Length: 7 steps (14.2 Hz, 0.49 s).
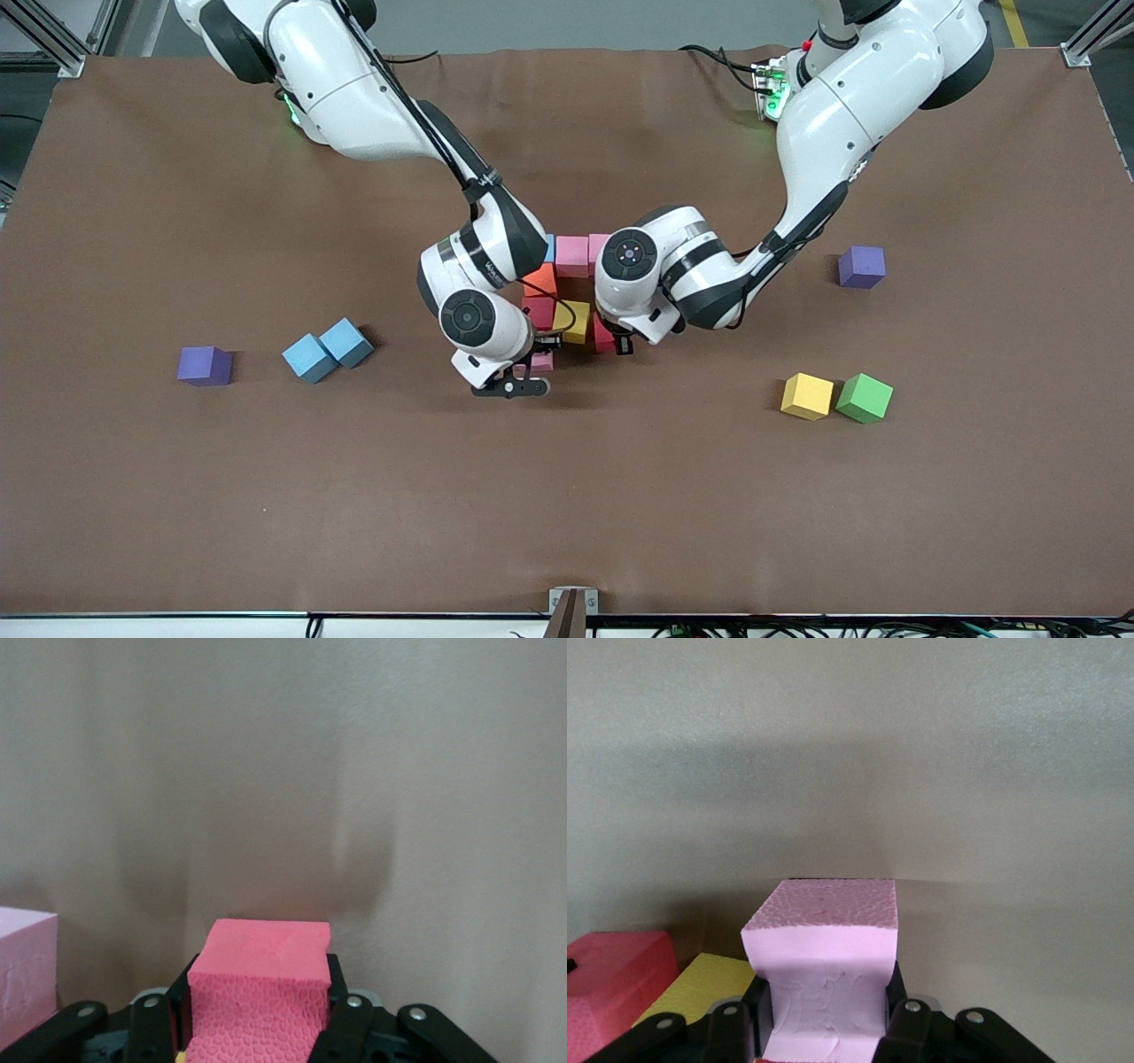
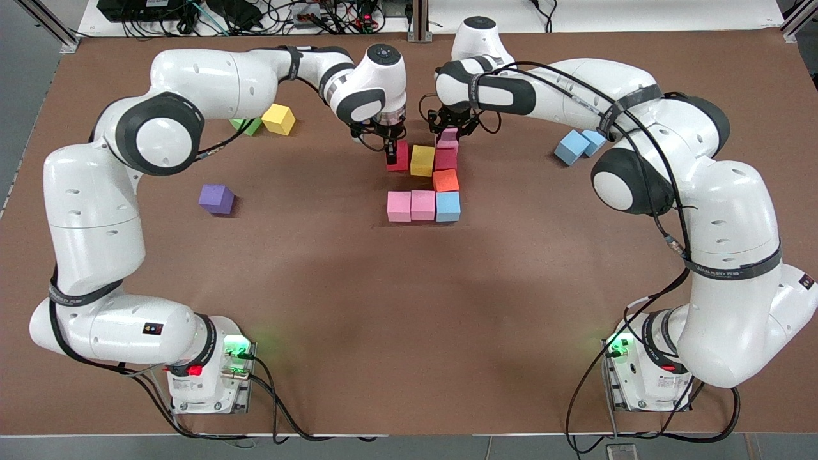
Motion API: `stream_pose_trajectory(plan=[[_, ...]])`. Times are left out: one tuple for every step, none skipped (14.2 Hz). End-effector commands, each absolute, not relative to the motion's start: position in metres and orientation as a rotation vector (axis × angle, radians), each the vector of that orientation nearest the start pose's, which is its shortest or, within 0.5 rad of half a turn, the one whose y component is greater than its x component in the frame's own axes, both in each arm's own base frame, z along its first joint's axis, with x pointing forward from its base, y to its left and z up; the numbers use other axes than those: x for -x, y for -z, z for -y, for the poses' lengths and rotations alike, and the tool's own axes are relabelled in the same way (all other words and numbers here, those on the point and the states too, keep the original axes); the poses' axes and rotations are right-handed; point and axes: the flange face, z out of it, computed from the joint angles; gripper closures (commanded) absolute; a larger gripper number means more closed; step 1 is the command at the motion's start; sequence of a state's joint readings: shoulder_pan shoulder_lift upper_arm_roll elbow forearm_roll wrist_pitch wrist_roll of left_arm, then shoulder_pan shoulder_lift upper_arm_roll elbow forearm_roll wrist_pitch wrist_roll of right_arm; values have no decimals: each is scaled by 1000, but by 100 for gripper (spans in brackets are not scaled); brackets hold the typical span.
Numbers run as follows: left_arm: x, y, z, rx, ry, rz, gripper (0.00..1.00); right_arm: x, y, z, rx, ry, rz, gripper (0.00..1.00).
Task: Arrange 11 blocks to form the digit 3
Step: 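Place the red cube with the left gripper while the right gripper places pink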
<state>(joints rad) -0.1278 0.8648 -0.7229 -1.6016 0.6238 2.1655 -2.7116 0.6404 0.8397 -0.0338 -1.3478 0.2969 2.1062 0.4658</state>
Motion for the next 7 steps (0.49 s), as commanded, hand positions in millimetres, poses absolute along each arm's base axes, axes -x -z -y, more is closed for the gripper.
stream_pose_trajectory(plan=[[-502,-208,455,-2135,48,-2374,87,-586,-214,-435,2979,-278,-21,60],[-497,-205,456,-2145,50,-2376,87,-586,-214,-435,2978,-279,-25,60],[-496,-205,455,-2146,51,-2379,87,-586,-215,-436,2976,-276,-23,60],[-495,-204,456,-2148,51,-2377,87,-586,-215,-436,2976,-278,-23,60],[-493,-203,456,-2145,52,-2385,87,-585,-215,-437,2977,-278,-21,60],[-490,-202,457,-2149,55,-2387,87,-585,-214,-437,2978,-281,-23,60],[-487,-203,460,-2154,59,-2381,87,-585,-215,-438,2976,-280,-24,60]])
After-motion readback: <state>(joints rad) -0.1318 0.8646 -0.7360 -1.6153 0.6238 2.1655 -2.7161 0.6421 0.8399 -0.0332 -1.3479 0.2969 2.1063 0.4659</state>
